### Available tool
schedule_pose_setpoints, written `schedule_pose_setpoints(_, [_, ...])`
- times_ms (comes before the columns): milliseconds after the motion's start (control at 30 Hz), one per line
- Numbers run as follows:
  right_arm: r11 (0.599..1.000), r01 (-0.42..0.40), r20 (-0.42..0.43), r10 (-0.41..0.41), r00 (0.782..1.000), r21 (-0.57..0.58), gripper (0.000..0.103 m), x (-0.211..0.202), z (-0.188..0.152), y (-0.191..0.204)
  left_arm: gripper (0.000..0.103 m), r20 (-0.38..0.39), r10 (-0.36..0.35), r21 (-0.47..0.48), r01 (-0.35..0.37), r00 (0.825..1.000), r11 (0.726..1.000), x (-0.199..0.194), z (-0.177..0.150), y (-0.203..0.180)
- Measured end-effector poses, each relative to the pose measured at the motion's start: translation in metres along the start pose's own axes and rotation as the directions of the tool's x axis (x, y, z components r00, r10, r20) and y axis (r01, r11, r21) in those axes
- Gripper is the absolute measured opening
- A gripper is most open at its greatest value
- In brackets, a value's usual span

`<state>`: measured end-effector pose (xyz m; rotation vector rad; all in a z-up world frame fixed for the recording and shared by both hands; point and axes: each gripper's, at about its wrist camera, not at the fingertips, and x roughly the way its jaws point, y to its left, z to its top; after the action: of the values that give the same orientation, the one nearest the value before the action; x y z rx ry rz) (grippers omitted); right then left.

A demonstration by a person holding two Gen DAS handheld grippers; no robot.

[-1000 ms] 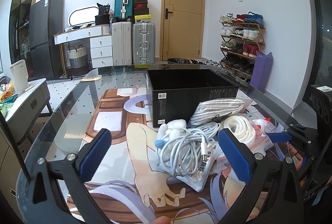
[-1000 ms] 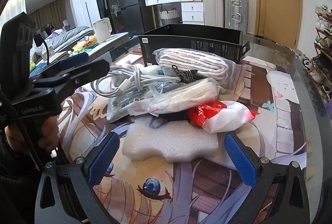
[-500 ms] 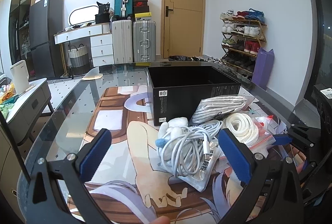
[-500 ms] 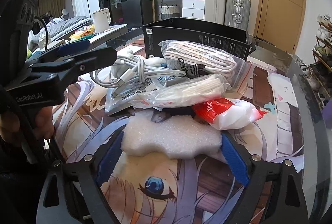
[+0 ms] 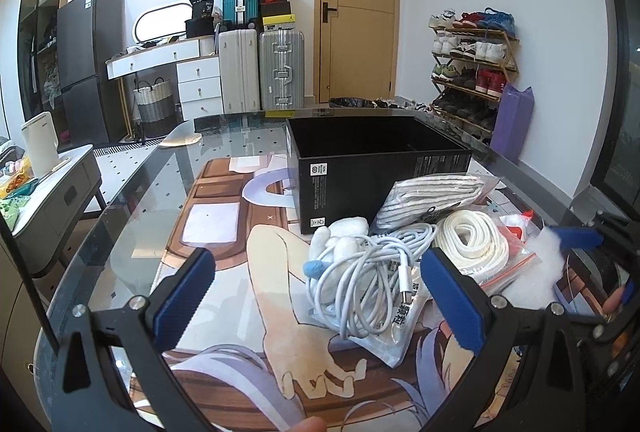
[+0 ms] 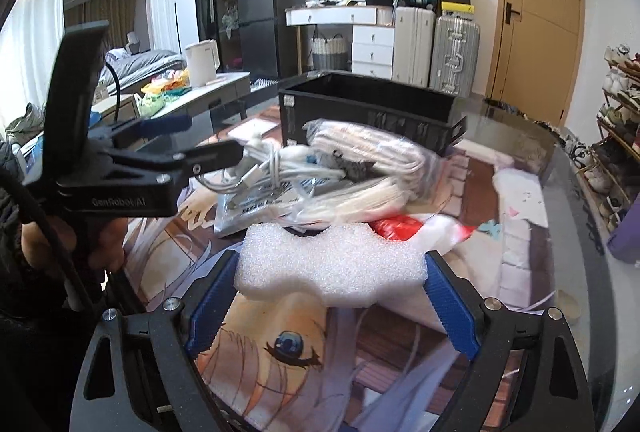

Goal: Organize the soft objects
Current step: 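Move the right gripper down and grasp the white foam block, then grasp the white cable bundle with the left gripper while the right gripper holds the foam block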

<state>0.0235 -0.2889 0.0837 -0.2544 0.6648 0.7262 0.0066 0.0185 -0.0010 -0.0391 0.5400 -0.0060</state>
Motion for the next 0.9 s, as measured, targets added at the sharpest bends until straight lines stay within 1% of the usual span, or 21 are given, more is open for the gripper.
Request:
schedule_pose_setpoints(267, [1.000, 0.011, 0.049, -0.012, 0.999, 0.005, 0.091, -0.026, 0.006, -0.006, 0.103, -0.008, 0.004, -0.004, -0.004, 1.000, 1.000, 0.002, 0.001, 0.000])
schedule_pose_setpoints(400, [1.000, 0.000, 0.074, -0.001, 0.997, 0.014, 0.091, -0.031, 0.008, -0.012, 0.103, -0.015, 0.001, -0.013, -0.001, 1.000, 1.000, 0.003, 0.000, 0.002])
schedule_pose_setpoints(500, [1.000, 0.010, 0.087, -0.011, 0.996, 0.016, 0.091, -0.035, 0.009, -0.013, 0.103, -0.023, -0.007, -0.024, 0.006, 1.000, 1.000, 0.005, 0.000, 0.005])
schedule_pose_setpoints(633, [0.999, 0.022, 0.089, -0.025, 0.996, 0.031, 0.091, -0.036, 0.010, -0.018, 0.103, -0.039, -0.019, -0.030, 0.017, 0.999, 0.999, 0.008, 0.001, 0.006])
schedule_pose_setpoints(800, [0.999, 0.029, 0.086, -0.032, 0.996, 0.038, 0.091, -0.035, 0.009, -0.020, 0.103, -0.070, -0.027, -0.008, 0.026, 0.997, 1.000, 0.010, -0.001, 0.003])
schedule_pose_setpoints(900, [0.999, 0.030, 0.080, -0.033, 0.996, 0.037, 0.091, -0.033, 0.009, -0.019, 0.103, -0.089, -0.034, -0.019, 0.033, 0.995, 0.999, 0.012, -0.003, 0.003])
